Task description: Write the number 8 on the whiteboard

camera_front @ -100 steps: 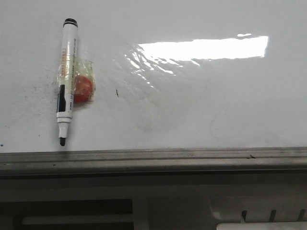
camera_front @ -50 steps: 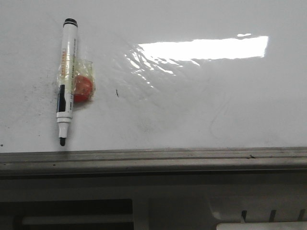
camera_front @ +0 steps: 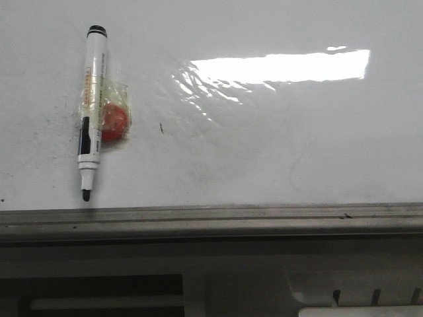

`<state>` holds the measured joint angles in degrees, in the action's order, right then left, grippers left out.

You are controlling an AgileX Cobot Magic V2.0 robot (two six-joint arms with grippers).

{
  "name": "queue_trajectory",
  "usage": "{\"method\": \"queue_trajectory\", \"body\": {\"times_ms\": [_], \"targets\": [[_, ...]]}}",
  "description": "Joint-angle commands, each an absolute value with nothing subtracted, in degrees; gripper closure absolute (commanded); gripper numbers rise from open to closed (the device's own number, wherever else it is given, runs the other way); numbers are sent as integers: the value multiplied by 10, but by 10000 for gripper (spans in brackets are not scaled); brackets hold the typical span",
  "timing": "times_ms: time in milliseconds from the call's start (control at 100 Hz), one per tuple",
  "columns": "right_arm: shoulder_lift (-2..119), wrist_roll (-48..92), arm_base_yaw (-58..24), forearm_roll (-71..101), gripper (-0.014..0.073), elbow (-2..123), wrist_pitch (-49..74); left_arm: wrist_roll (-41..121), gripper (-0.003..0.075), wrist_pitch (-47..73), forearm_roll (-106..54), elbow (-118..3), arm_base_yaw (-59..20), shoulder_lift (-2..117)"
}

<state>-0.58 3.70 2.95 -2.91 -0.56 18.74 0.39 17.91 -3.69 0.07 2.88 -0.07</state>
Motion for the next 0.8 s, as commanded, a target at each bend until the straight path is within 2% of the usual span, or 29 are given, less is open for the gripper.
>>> {"method": "queue_trajectory", "body": {"times_ms": [0,790], "targets": [[-18,40,31,-35,657,-13,179,4,741,123,-39,19,29,-19],[-18,40,31,15,657,-13,52,4,741,77,-40,19,30,-19]]}}
